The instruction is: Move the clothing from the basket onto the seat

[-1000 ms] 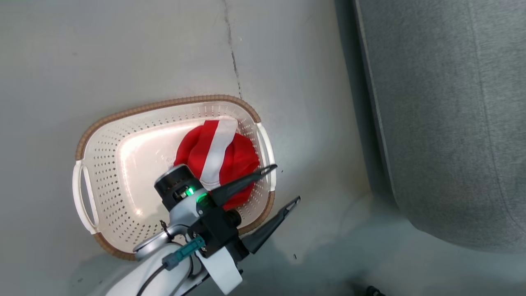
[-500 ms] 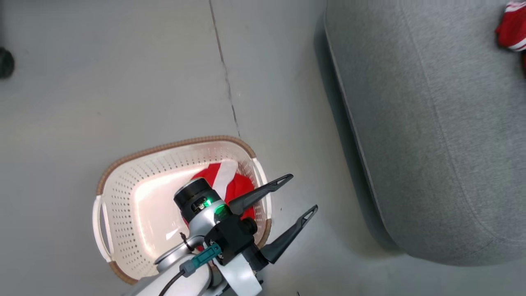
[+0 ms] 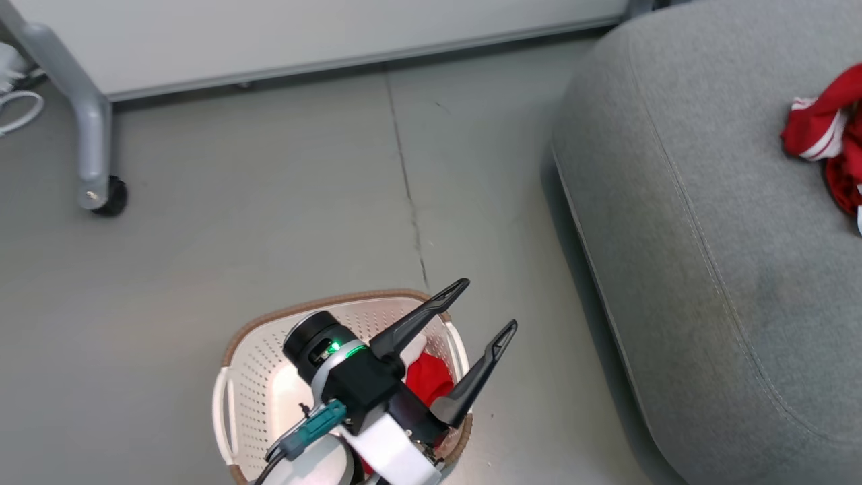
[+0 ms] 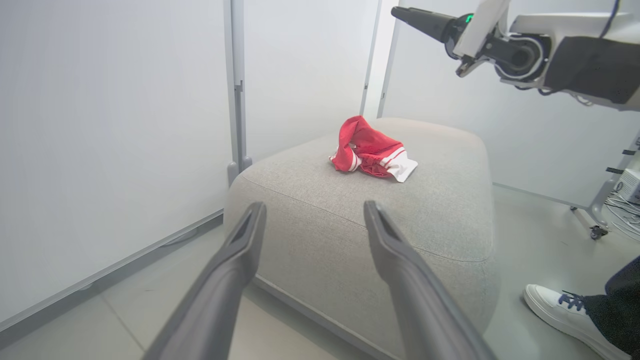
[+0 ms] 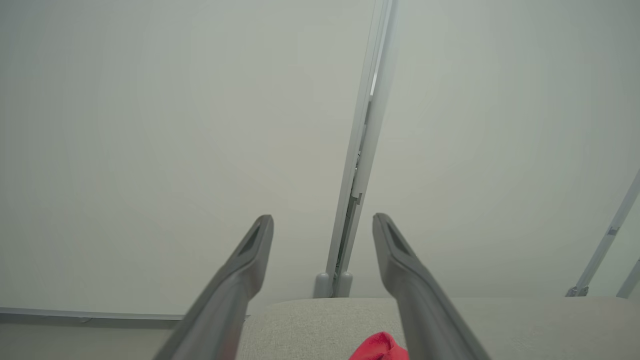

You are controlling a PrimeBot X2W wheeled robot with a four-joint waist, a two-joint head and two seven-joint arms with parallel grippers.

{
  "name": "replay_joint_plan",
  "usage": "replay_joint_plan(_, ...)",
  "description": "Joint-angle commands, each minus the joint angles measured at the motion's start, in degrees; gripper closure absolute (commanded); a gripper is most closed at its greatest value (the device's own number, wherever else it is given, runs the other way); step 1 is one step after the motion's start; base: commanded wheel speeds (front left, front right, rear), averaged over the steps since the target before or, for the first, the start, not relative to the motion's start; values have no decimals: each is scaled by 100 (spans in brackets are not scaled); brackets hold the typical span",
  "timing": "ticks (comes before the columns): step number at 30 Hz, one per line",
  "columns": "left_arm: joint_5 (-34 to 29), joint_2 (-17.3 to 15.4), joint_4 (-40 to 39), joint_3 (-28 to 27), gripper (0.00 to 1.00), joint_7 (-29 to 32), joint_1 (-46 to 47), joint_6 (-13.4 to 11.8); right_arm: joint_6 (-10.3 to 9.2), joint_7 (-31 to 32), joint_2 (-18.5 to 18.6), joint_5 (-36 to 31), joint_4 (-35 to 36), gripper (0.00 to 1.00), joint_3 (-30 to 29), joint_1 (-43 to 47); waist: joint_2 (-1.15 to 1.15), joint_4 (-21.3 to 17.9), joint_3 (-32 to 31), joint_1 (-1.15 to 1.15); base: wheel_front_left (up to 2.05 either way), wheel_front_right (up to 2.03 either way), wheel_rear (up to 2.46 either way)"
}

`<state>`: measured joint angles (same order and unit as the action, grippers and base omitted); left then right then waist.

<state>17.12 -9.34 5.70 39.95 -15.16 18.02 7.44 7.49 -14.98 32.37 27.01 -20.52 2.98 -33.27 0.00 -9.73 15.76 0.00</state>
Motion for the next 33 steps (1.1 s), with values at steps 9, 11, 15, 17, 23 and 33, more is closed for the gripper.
replay_joint_plan(9, -111, 308, -48, -1246, 0, -8, -603, 4, 1, -24, -761, -218, 1010, 0, 112, 1035, 0, 801, -766, 0, 0, 0, 0)
replay_joint_plan(11, -250, 362, 7, -1515, 0, -8, -739, 4, 1, -24, -972, -290, 1236, 0, 66, 1265, 0, 907, -874, 0, 0, 0, 0)
replay_joint_plan(15, -442, 535, 57, -2147, 0, -8, -1000, 3, 2, -23, -1391, -514, 1606, 0, -77, 1785, 0, 1091, -1055, 0, 0, 0, 0)
replay_joint_plan(17, -484, 565, 63, -2252, 0, -7, -1061, 3, 2, -23, -1445, -664, 1669, 0, -36, 1942, 0, 1135, -1091, 0, 0, 0, 0)
replay_joint_plan(23, -636, 633, 173, -2760, 0, -8, -1355, -63, 1, -23, -2131, -1013, 1839, 0, -303, 2730, 0, 1256, -1221, 0, 0, 0, 0)
replay_joint_plan(33, -530, 635, 210, -2901, 0, -8, -1714, -502, 1, -23, -2576, -1593, 1685, 0, -460, 3453, 0, 1205, -1270, 0, 0, 0, 0)
